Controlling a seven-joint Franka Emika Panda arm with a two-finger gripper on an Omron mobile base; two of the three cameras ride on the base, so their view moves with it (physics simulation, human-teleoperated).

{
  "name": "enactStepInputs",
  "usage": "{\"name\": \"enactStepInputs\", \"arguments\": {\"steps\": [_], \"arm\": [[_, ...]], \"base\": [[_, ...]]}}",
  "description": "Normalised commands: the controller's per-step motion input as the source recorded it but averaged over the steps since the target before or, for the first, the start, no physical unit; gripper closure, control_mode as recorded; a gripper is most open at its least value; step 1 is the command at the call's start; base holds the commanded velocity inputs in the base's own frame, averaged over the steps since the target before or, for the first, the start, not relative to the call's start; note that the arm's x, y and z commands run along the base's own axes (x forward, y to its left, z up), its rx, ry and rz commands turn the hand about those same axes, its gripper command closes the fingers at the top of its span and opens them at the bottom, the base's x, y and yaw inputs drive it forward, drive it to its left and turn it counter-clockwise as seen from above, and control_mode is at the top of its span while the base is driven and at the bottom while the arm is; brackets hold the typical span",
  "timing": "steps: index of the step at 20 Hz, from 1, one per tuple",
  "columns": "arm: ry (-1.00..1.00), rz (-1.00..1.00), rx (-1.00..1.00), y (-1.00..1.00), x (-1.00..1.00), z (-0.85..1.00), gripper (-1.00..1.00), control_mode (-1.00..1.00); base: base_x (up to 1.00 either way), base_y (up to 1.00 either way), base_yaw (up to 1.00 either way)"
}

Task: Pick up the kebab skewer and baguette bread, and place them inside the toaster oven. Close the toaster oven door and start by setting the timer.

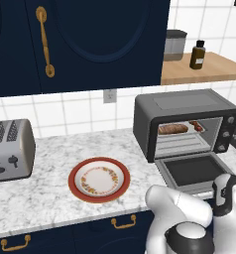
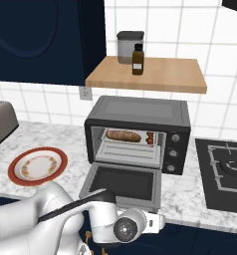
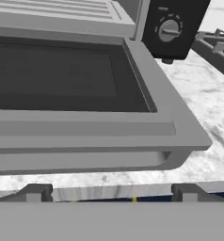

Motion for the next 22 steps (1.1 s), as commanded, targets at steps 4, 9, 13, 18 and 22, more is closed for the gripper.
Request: {"name": "enactStepInputs", "arguments": {"steps": [4, 9, 13, 18, 22], "arm": [[0.00, -0.01, 0.00, -0.14, 0.27, -0.01, -1.00, -1.00], [0.00, 0.00, 0.00, -0.05, 0.15, -0.07, -1.00, -1.00], [0.00, 0.00, 0.00, 0.00, 0.00, -0.13, -1.00, -1.00], [0.00, 0.00, 0.00, 0.00, 0.04, -0.04, -1.00, -1.00], [0.00, 0.00, 0.00, 0.00, 0.11, -0.03, -1.00, -1.00]], "base": [[0.00, 0.00, 0.00], [0.00, 0.00, 0.00], [0.00, 0.00, 0.00], [0.00, 0.00, 0.00], [0.00, 0.00, 0.00]]}}
